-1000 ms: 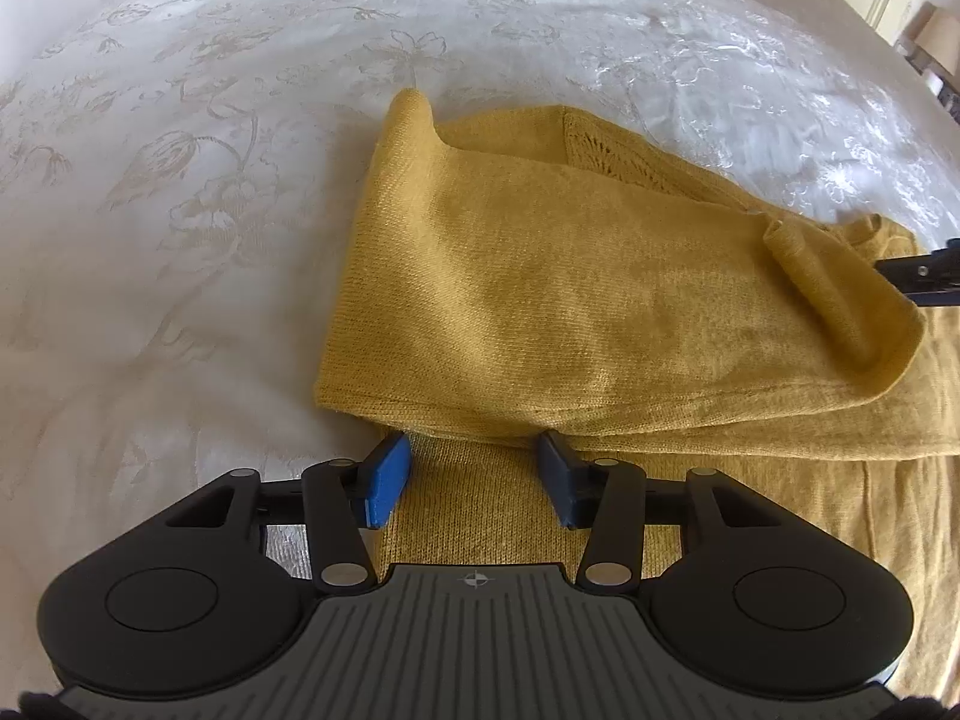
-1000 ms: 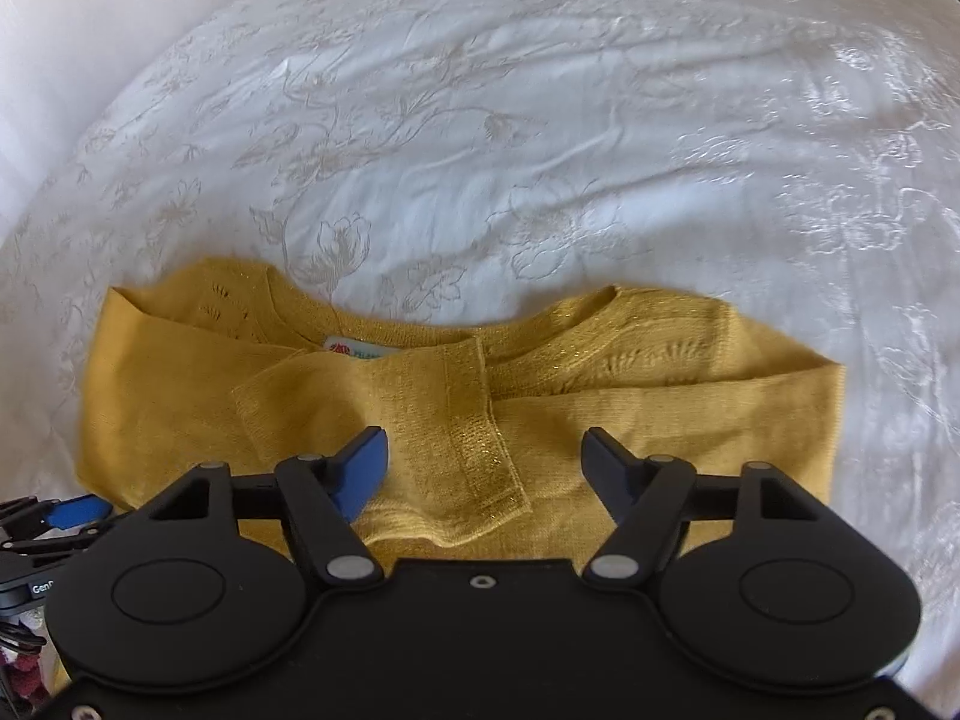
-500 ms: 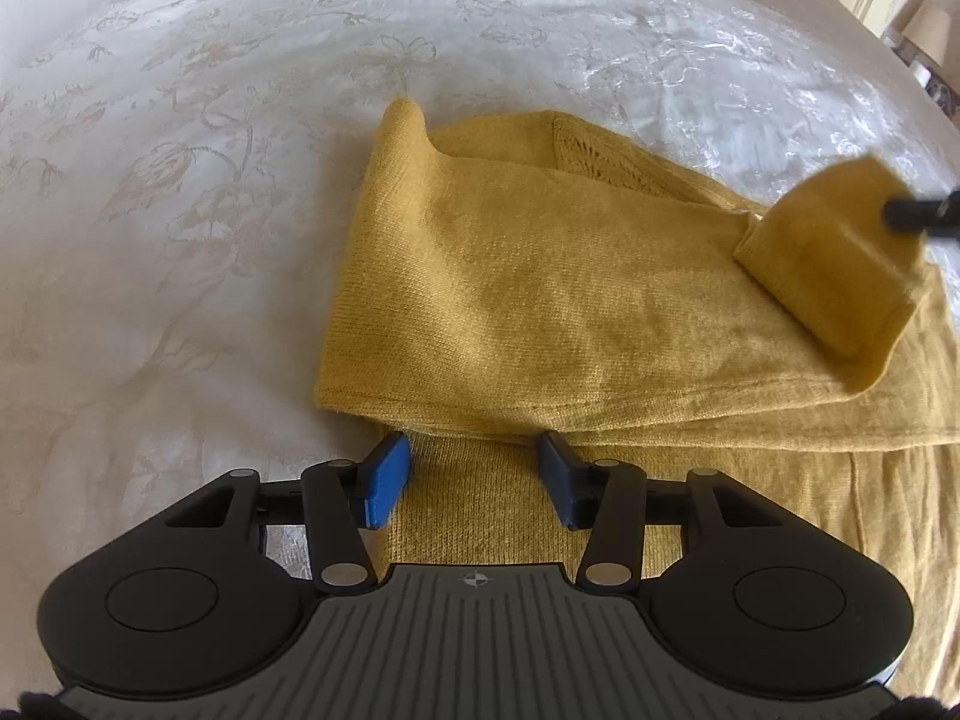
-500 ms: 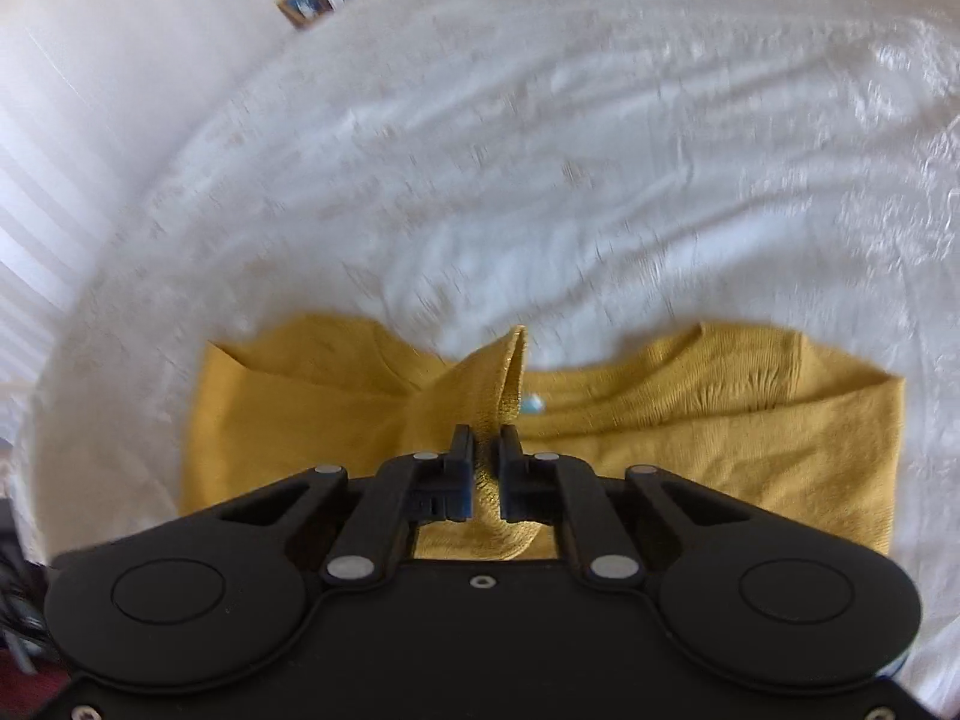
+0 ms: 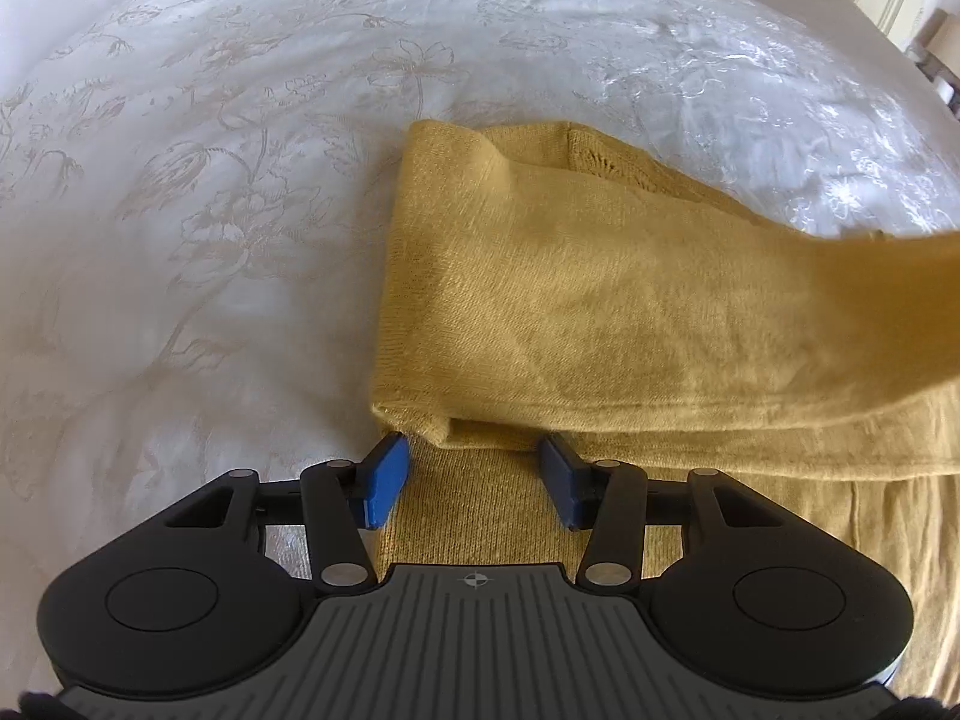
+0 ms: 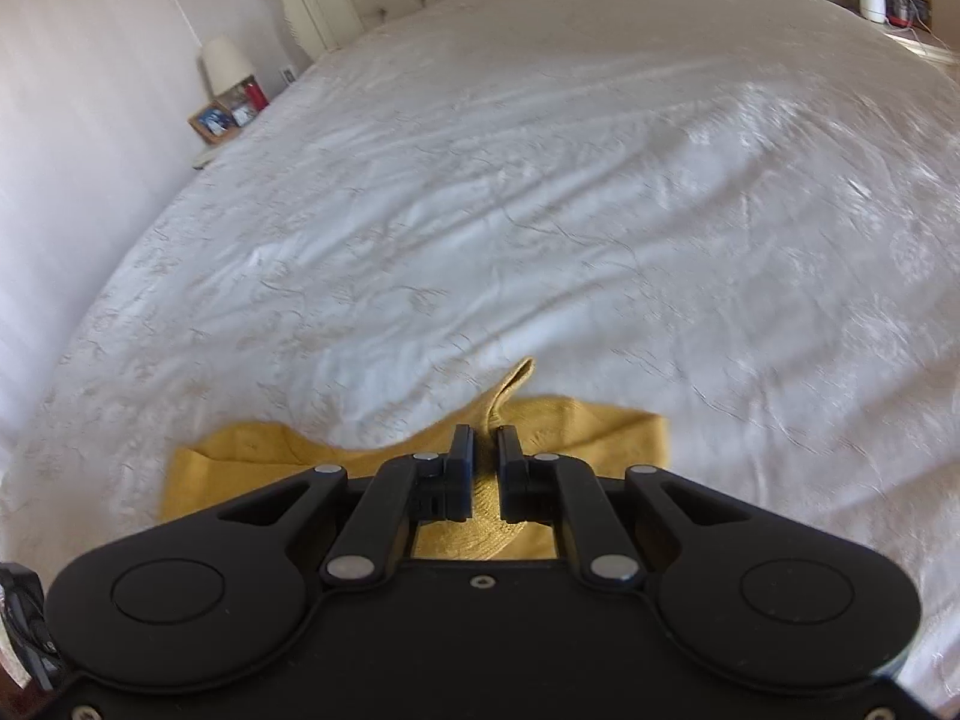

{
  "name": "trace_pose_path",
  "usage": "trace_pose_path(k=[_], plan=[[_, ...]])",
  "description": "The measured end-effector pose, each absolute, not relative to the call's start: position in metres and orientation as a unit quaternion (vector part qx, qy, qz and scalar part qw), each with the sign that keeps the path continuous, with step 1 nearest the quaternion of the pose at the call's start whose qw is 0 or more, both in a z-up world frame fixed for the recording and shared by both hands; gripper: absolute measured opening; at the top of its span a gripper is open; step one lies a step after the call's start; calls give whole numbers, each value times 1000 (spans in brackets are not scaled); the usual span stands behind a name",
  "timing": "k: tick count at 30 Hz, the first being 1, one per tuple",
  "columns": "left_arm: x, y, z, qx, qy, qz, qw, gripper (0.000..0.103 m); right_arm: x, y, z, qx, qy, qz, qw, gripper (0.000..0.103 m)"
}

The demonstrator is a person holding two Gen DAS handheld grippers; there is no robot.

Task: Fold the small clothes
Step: 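Lift the side edge with the right gripper and fold it inward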

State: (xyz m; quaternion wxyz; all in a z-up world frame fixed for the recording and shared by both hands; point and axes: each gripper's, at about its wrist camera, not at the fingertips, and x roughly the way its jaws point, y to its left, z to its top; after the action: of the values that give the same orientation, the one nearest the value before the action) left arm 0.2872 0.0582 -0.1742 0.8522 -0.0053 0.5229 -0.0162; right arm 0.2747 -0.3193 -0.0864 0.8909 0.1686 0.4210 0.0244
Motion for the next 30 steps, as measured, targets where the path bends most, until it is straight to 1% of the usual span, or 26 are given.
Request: trace_pose_path(k=[5, 6, 7, 9, 11, 13, 16, 20, 25, 26, 27, 28, 29, 30], plan=[[290, 57, -177, -4, 527, -5, 850, 47, 268, -324, -86, 177, 420, 25, 890, 15], [290, 56, -177, 0, 528, -3, 850, 47, 267, -325, -84, 181, 416, 32, 890, 16], [290, 55, -177, 3, 527, -2, 850, 47, 268, -325, -84, 186, 419, 40, 888, 23], [289, 53, -176, 8, 526, 1, 850, 47, 272, -325, -90, 195, 435, 42, 878, 31], [288, 53, -175, 11, 524, 4, 852, 47, 276, -324, -101, 194, 450, 43, 871, 52], [287, 53, -173, 15, 521, 8, 853, 47, 280, -322, -118, 193, 467, 41, 862, 63], [287, 59, -172, 21, 516, 25, 856, 48, 285, -321, -144, 181, 491, 33, 851, 62], [291, 74, -173, -1, 520, 34, 853, 48, 291, -324, -164, 156, 501, 8, 851, 63], [295, 78, -175, -5, 520, 35, 853, 51, 300, -337, -185, 182, 521, 2, 834, 64], [295, 78, -175, -6, 520, 36, 853, 51, 300, -339, -188, 190, 523, 3, 831, 63], [295, 78, -175, -7, 520, 36, 853, 51, 301, -341, -191, 199, 524, 7, 828, 59], [295, 78, -175, -7, 520, 37, 853, 51, 300, -341, -191, 205, 523, 14, 827, 32], [295, 78, -175, -8, 520, 37, 853, 51, 300, -340, -189, 204, 522, 19, 828, 15], [294, 78, -174, -9, 519, 37, 854, 51, 299, -339, -183, 204, 519, 24, 830, 14]])
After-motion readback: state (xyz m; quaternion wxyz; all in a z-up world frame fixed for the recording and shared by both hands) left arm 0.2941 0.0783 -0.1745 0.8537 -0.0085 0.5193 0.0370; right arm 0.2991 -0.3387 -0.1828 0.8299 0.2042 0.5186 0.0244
